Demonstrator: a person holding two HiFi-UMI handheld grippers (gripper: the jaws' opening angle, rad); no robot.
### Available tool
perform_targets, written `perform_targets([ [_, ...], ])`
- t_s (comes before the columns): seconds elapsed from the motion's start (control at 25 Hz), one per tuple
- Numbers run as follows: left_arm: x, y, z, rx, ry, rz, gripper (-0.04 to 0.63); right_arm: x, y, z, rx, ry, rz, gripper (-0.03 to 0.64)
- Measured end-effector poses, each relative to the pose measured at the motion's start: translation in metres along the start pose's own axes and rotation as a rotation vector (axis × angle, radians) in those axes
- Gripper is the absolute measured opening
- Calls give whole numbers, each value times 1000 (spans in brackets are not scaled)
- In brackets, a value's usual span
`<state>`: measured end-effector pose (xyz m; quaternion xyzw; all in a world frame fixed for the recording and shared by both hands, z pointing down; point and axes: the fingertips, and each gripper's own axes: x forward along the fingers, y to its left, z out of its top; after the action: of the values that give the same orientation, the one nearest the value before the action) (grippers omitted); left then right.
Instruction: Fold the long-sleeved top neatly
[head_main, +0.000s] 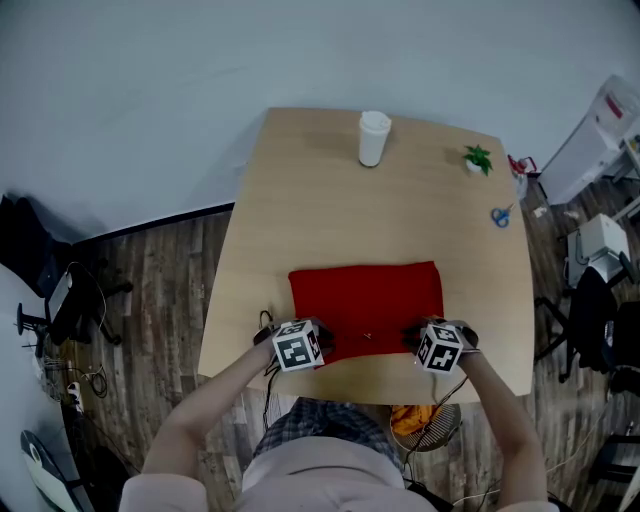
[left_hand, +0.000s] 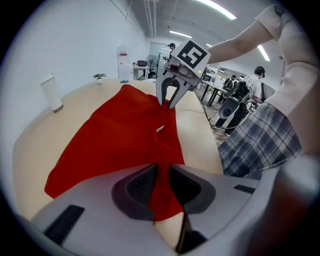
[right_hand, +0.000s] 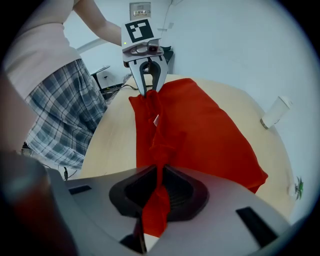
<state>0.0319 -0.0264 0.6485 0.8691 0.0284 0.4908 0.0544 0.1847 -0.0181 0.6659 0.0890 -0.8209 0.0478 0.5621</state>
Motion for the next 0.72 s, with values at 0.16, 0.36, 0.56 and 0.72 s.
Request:
perform_targets([
  [0.16, -3, -15, 0, 13, 6, -81, 146, -1, 7, 0, 8, 0, 49, 110],
  [0.36, -1, -37, -10, 41, 34, -149, 192, 1, 29, -8, -18, 27, 105, 169],
  [0.56, 3, -42, -15, 14, 31, -164, 213, 9, 42, -15, -16, 45, 115, 204],
  [0.72, 1, -42, -16, 13, 30, -162, 219, 8, 42, -13, 3, 35, 112, 207],
])
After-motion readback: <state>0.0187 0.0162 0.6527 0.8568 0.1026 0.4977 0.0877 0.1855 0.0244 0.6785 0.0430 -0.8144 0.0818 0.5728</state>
